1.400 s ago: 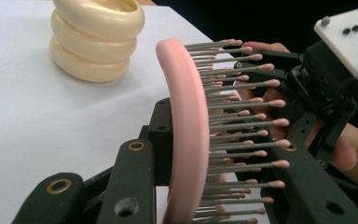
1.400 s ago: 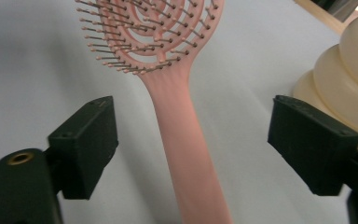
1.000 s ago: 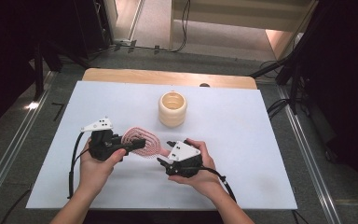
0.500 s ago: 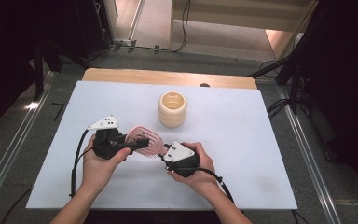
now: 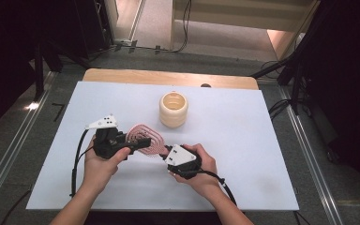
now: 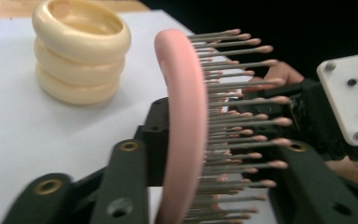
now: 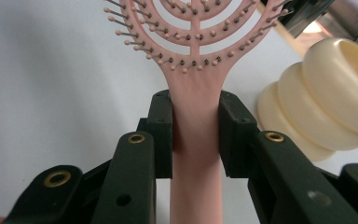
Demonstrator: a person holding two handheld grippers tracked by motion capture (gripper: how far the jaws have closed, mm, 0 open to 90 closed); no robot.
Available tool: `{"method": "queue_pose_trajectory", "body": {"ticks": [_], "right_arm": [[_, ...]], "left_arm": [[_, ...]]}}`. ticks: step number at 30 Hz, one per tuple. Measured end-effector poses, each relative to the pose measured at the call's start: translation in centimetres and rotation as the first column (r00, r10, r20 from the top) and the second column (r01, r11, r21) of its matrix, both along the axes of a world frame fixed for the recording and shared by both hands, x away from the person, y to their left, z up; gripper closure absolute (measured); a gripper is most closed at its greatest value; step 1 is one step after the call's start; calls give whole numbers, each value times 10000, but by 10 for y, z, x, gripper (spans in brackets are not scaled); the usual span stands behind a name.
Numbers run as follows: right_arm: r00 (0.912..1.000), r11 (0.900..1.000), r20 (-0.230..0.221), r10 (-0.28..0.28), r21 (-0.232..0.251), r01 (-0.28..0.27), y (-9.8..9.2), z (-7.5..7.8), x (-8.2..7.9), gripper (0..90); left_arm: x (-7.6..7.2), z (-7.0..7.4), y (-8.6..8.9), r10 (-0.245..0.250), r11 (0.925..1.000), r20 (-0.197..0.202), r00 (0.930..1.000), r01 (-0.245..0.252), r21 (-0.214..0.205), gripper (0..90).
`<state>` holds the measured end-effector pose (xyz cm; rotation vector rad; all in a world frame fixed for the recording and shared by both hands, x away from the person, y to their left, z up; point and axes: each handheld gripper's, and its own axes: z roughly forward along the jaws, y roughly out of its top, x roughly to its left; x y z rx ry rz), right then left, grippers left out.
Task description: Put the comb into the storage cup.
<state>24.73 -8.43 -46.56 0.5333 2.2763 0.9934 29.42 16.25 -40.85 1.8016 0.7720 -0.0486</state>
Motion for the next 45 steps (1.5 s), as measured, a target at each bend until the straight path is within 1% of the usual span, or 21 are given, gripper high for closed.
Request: {"method": "queue_pose_trajectory", "body": {"ticks": [1,4,6,7,10,11,15,19,23,24,25,26,27,28,31,34,35,38,40,41,45], "right_arm": [[9999,9999,32,-96,111,95,0,1,0,680],[9998,9988,26,-213,440,211,-3,3,0,681],[9995,9971,-84,-289,702,294,-4,4,0,682],[9993,9957,-199,-305,870,321,-5,4,0,682],[9993,9936,-179,-339,1072,356,-6,3,0,683],[9991,9924,-163,-403,1159,419,-6,3,-1,683],[9993,9899,-70,-360,1367,366,-6,5,-3,684],[9990,9853,-120,-422,1649,436,-5,4,-4,685],[9987,9798,-214,-454,1940,487,-6,1,-4,685],[9987,9798,-214,-454,1940,487,-6,1,-4,685],[9988,9787,-165,-456,1996,480,-6,1,-4,685],[9986,9736,-215,-491,2219,527,-7,1,-6,685],[9986,9736,-215,-491,2219,527,-7,1,-6,685],[9982,9677,-256,-543,2450,589,-7,0,-7,685],[9981,9627,-285,-538,2640,594,-5,-1,-8,685],[9980,9596,-344,-535,2745,609,-3,-2,-9,684],[9974,9512,-576,-425,3029,580,-5,-3,-8,684],[9974,9492,-605,-387,3097,556,-6,-5,-7,681],[9973,9462,-579,-441,3179,603,-7,-6,-6,678],[9975,9429,-636,-309,3292,502,-7,-6,-6,677],[9984,9417,-527,-206,3345,371,-8,-5,-7,673]], "left_arm": [[0,0,0,0,10000,0,10000,0,0,455],[-1,0,1,145,9992,-21,9999,-146,-382,265],[-3,-2,1,255,9972,46,9997,-252,-700,207],[-5,-4,1,271,9950,157,9995,-254,-963,200],[-7,-6,3,496,9919,247,9985,-463,-1183,200],[-6,-9,4,793,9888,154,9967,-767,-1281,200],[-5,-14,5,1078,9845,-42,9942,-1074,-1390,201],[-4,-21,3,1145,9736,-319,9929,-1185,-1951,247],[-4,-25,-4,1085,9747,-350,9935,-1132,-1928,328],[-4,-25,-5,1182,9736,-311,9925,-1220,-1929,328],[-5,-25,-5,1274,9722,-281,9915,-1305,-1944,373],[-5,-24,-6,1393,9697,-257,9899,-1416,-1988,433],[-5,-24,-6,1393,9697,-257,9899,-1416,-1988,454],[-5,-24,-7,1458,9689,-240,9890,-1477,-1988,474],[-5,-24,-11,1481,9706,-175,9888,-1488,-1892,483],[-6,-24,-12,1527,9682,-49,9883,-1506,-1996,515],[-6,-24,-11,1477,9672,-50,9890,-1455,-2084,546],[-7,-22,-11,1240,9682,81,9922,-1192,-2200,591],[-8,-19,-12,946,9726,359,9949,-847,-2166,631],[-11,-15,-14,817,9774,665,9944,-668,-2007,640],[-13,-11,-15,703,9804,925,9932,-517,-1900,646]]}}
